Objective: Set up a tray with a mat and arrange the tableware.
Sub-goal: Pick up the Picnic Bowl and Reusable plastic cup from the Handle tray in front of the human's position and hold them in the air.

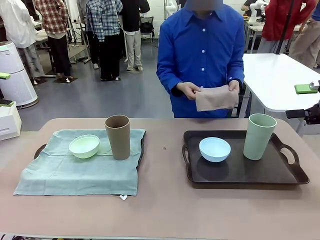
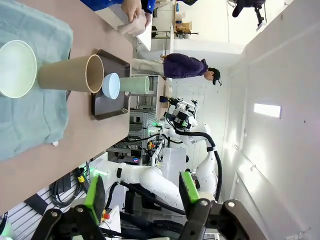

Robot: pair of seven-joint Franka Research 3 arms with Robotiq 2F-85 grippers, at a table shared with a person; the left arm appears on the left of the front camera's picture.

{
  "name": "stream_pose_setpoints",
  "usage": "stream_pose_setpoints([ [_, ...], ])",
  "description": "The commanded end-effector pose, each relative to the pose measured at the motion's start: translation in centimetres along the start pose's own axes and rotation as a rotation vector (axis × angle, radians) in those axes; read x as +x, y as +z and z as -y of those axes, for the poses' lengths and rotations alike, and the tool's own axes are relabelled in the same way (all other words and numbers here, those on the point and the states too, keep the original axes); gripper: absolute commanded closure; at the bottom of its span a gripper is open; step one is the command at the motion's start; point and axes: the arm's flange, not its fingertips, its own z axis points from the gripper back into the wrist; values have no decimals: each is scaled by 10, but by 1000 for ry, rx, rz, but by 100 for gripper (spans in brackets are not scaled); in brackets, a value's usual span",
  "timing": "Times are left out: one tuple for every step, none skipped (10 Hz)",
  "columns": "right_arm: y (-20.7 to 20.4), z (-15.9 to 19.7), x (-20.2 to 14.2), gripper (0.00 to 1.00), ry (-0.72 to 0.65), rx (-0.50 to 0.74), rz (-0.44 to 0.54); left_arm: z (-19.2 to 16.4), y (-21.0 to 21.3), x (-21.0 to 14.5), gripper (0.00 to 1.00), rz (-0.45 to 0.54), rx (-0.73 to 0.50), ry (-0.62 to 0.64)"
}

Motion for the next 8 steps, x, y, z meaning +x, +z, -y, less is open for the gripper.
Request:
stream_pose_setpoints([
  [0, 0, 1, 0, 7, 18, 3, 0, 2, 0, 21, -1, -14, -18],
  [0, 0, 1, 0, 7, 18, 3, 0, 2, 0, 21, -1, -14, -18],
  [0, 0, 1, 0, 7, 18, 3, 0, 2, 0, 21, -1, -14, -18],
  [0, 0, 1, 0, 7, 18, 3, 0, 2, 0, 21, -1, -14, -18],
  [0, 0, 1, 0, 7, 18, 3, 0, 2, 0, 21, -1, -14, -18],
  [0, 0, 1, 0, 7, 18, 3, 0, 2, 0, 21, -1, -14, -18],
  [0, 0, 1, 0, 7, 18, 3, 0, 2, 0, 21, -1, -14, -18],
  [0, 0, 1, 0, 7, 18, 3, 0, 2, 0, 21, -1, -14, -18],
])
